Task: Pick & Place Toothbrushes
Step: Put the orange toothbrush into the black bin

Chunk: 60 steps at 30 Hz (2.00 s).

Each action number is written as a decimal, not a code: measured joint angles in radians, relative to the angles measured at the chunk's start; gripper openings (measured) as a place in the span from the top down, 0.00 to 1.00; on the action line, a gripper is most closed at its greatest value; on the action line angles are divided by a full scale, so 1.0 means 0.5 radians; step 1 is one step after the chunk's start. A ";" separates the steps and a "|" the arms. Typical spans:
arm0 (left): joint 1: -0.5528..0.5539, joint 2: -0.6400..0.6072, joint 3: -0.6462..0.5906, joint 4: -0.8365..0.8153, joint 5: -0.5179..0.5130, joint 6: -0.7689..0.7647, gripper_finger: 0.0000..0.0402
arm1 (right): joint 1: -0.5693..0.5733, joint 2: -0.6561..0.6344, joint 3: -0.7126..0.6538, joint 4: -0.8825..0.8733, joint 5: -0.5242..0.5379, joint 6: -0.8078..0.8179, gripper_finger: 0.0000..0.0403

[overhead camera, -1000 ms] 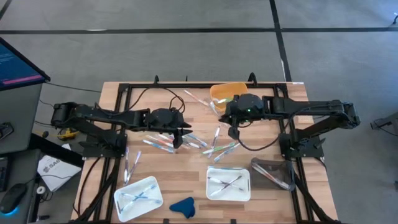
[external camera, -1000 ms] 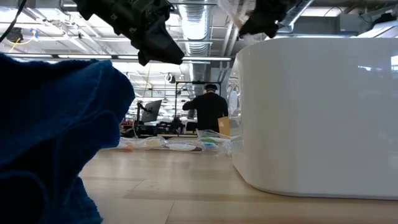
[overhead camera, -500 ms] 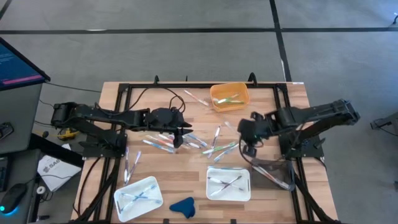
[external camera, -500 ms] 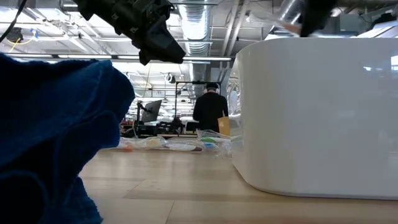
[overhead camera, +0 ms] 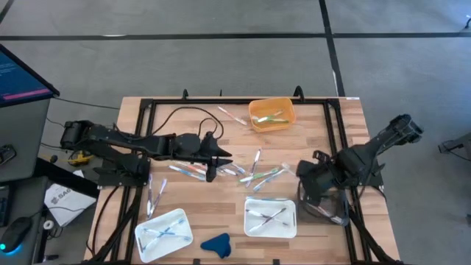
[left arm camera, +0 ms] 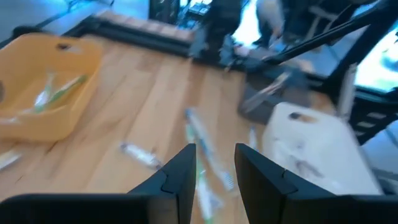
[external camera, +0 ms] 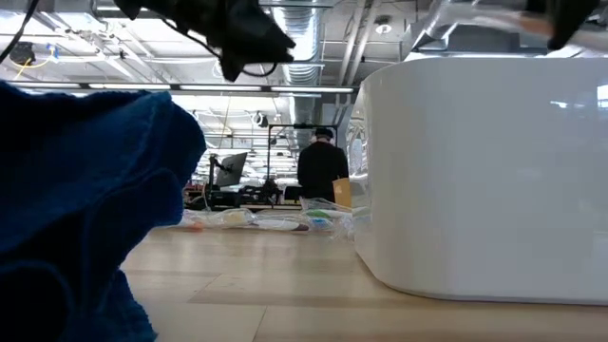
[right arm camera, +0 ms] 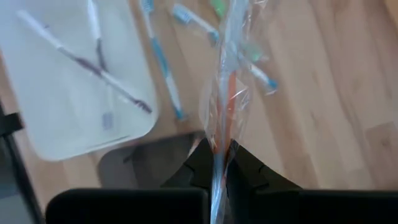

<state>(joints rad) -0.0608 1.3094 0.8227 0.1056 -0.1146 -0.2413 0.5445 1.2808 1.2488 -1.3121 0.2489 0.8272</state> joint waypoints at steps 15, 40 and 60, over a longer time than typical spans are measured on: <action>-0.333 0.000 0.000 0.369 0.002 0.063 0.74 | 0.514 0.000 0.000 -0.093 0.038 0.535 0.97; -0.339 0.000 0.001 0.414 0.001 0.107 0.74 | 1.086 0.000 -0.440 0.179 -0.081 0.237 0.97; -0.340 0.000 0.001 0.418 0.000 0.107 0.74 | 1.112 0.001 -0.687 0.345 -0.137 -0.394 0.95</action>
<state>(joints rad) -0.2306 1.3094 0.8230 0.3145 -0.1145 -0.1879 1.1004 1.2812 0.9051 -1.1394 0.1802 0.6303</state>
